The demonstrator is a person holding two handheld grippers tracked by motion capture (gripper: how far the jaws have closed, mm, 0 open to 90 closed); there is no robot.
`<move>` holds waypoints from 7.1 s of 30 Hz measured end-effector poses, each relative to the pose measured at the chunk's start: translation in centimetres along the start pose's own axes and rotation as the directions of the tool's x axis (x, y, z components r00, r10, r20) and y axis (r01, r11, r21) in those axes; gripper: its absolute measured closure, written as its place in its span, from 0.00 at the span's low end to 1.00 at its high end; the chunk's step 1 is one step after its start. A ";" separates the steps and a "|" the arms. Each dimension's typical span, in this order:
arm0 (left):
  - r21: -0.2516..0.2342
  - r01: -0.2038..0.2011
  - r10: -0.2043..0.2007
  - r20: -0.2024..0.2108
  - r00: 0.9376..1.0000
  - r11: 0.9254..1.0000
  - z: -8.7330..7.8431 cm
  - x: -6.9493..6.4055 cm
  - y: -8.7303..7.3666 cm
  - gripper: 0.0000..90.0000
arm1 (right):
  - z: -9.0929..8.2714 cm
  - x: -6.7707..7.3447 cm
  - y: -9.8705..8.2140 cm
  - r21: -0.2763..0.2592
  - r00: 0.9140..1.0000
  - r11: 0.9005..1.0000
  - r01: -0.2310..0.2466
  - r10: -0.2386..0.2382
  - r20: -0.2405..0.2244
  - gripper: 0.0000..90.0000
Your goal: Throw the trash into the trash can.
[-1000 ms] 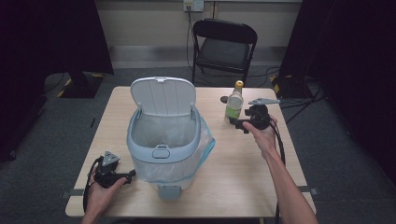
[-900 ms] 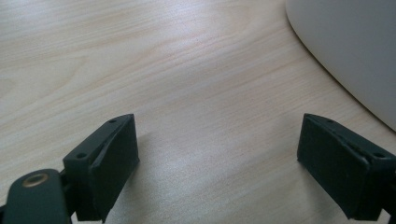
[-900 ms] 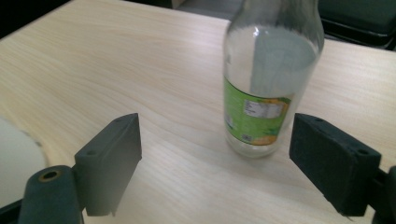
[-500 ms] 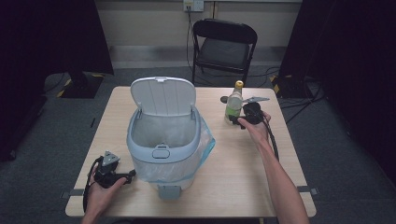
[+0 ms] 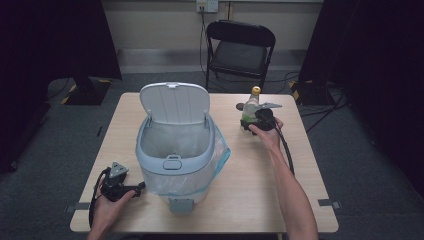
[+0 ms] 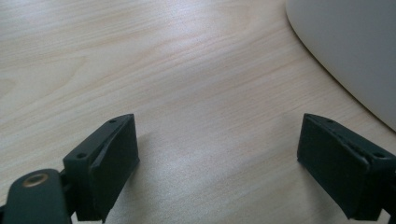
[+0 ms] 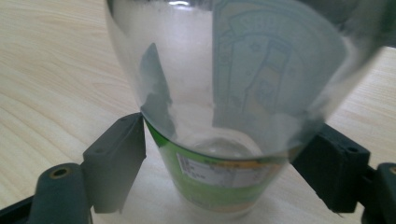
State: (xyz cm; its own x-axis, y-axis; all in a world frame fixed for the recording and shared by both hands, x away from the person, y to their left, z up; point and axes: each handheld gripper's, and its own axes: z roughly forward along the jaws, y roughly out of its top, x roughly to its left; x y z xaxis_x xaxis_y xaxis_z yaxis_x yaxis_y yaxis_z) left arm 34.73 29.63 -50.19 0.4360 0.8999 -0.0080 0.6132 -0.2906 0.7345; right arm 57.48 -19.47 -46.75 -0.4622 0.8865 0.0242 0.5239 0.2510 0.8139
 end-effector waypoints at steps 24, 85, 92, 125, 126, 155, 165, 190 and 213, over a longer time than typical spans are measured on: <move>0.000 0.001 -0.001 0.001 1.000 1.000 0.0 0.0 0.0 0.13 | 1.3 -0.3 -0.9 0.025 0.998 0.998 -0.057 0.057 0.006 0.31; 0.000 -0.001 0.001 0.001 1.000 1.000 0.0 0.0 0.0 0.13 | -16.6 5.2 -2.1 -0.103 0.984 0.993 -0.053 0.034 -0.174 0.31; -0.001 -0.001 0.001 0.000 1.000 1.000 0.0 0.0 0.0 0.13 | -18.5 5.9 -2.6 -0.133 0.979 0.989 -0.062 0.034 -0.202 0.31; 0.000 -0.001 0.001 0.001 1.000 1.000 0.0 0.0 0.0 0.13 | -26.8 9.4 0.9 -0.213 0.947 0.977 -0.015 -0.054 -0.316 0.31; 0.000 -0.001 0.001 0.001 1.000 1.000 0.0 0.0 0.0 0.13 | -27.1 9.5 1.1 -0.220 0.947 0.975 -0.009 -0.063 -0.316 0.31; -0.001 -0.001 0.001 0.001 1.000 1.000 0.0 0.0 0.0 0.13 | -28.3 14.3 7.6 -0.330 0.872 0.943 0.032 -0.188 -0.452 0.31; 0.000 -0.001 0.001 0.000 1.000 1.000 0.0 0.0 0.0 0.13 | -27.3 15.9 9.1 -0.339 0.847 0.940 0.034 -0.207 -0.489 0.31; -0.001 -0.001 0.001 0.001 1.000 1.000 0.0 0.0 0.0 0.13 | -23.9 21.1 11.4 -0.322 0.798 0.940 0.115 -0.280 -0.534 0.31; 0.000 -0.001 0.001 0.001 1.000 1.000 0.0 0.0 0.0 0.13 | -19.9 22.9 11.5 -0.238 0.802 0.957 0.168 -0.273 -0.532 0.30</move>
State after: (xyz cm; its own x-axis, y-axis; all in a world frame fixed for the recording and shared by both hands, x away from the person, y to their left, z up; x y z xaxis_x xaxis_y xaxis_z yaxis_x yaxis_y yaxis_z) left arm 34.73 29.63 -50.20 0.4373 0.8993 -0.0084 0.6127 -0.2910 0.7348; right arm 38.72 -4.03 -25.33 -0.8941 0.4351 0.1059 0.2535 0.2968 0.9207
